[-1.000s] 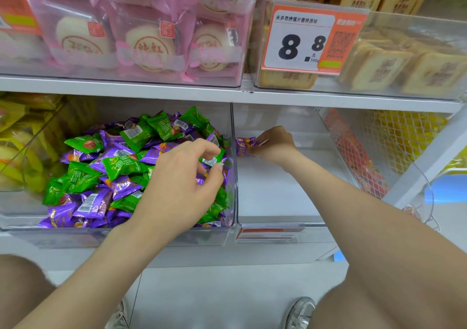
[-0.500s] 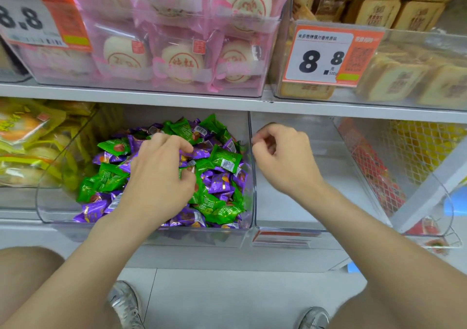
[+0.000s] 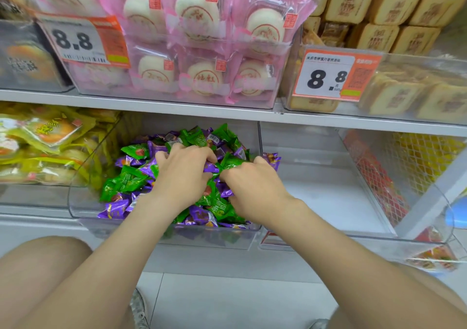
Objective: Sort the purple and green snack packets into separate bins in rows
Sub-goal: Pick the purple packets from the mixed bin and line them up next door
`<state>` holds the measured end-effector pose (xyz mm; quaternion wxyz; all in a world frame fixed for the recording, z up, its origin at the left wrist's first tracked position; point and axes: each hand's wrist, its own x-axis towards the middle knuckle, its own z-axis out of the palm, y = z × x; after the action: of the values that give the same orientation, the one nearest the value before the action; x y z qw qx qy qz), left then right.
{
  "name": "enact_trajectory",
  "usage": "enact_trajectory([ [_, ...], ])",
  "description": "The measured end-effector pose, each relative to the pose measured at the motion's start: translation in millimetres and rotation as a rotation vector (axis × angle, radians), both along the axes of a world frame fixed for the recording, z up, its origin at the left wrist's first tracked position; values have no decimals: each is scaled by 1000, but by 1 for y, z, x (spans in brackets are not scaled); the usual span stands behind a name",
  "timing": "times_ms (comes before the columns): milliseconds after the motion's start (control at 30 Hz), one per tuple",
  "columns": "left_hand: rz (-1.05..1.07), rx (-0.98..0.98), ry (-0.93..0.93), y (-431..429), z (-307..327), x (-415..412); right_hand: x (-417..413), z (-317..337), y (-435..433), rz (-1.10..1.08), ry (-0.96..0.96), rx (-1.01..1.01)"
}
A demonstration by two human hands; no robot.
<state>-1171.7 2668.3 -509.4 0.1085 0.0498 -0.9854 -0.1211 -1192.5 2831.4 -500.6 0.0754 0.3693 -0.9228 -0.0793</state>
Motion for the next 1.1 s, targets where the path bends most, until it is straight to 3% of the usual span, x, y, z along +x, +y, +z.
enact_trajectory([
  [100,-10,69,89,-3,-2,1,-2,-3,5,11,-9,-178],
  [267,-176,373,279,0,10,19,3,1,18,-73,-178,-1027],
  [367,-243,581,287,13,20,33,2,8,30,-135,-450,-1286],
  [433,-315,589,309,21,23,39,3,14,40,-153,-624,-1389],
  [533,-411,438,381,29,21,43,6,21,51,-196,-740,-1458],
  [733,-463,314,421,42,13,36,4,28,74,-373,-763,-1520],
  [933,-528,185,434,62,13,26,1,25,93,-499,-1112,-1652],
  [1000,-509,198,459,65,16,23,-1,27,101,-469,-1181,-1582],
  [1100,-451,325,438,72,20,18,-5,28,112,-330,-1064,-1389],
])
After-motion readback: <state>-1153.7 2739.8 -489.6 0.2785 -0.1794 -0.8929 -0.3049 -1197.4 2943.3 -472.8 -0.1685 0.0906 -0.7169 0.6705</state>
